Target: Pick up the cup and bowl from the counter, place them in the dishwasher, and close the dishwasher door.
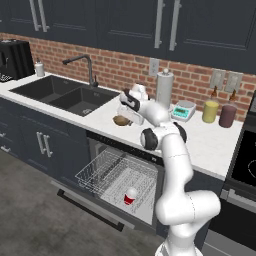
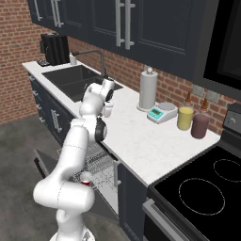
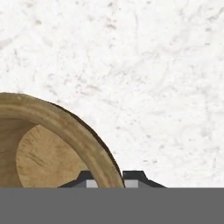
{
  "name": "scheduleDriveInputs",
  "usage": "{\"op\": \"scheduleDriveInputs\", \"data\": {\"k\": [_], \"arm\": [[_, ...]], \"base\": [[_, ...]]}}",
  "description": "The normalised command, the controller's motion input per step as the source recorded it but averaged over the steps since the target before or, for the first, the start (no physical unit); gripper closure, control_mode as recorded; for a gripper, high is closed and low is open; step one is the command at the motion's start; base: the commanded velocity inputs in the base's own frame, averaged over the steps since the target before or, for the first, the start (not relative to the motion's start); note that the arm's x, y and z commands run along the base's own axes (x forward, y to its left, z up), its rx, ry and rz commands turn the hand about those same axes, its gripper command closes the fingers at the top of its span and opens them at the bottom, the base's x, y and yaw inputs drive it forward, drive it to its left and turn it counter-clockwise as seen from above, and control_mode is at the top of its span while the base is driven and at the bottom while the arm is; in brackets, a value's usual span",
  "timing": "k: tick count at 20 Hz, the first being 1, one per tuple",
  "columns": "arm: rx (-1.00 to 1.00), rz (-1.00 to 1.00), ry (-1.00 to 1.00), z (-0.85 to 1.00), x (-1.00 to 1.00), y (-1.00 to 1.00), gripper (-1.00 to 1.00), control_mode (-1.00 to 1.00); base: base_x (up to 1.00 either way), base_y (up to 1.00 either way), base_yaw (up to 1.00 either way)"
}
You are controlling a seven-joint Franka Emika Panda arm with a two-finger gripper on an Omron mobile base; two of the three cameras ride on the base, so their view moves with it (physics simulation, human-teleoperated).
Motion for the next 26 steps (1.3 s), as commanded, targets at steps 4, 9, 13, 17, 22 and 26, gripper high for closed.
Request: {"op": "scheduleDriveInputs", "data": {"k": [4, 9, 13, 17, 22, 26], "arm": [[-0.25, 0.0, 0.0, 0.33, -1.0, 0.01, 1.0, -1.0], [-0.3, 0.0, 0.0, 0.39, -1.0, 0.23, 1.0, -1.0], [-0.3, 0.03, 0.0, 0.05, -1.0, 0.58, 1.0, -1.0], [-0.3, 0.03, 0.0, 0.0, -1.0, 0.64, 1.0, -1.0], [-0.1, 0.03, -0.04, 0.11, -1.0, 0.44, 1.0, -1.0], [-0.01, 0.0, -0.08, 0.19, -1.0, 0.11, 1.0, -1.0]], "base": [[0.0, 0.0, 0.0], [0.0, 0.0, 0.0], [0.0, 0.0, 0.0], [0.0, 0.0, 0.0], [0.0, 0.0, 0.0], [0.0, 0.0, 0.0]]}}
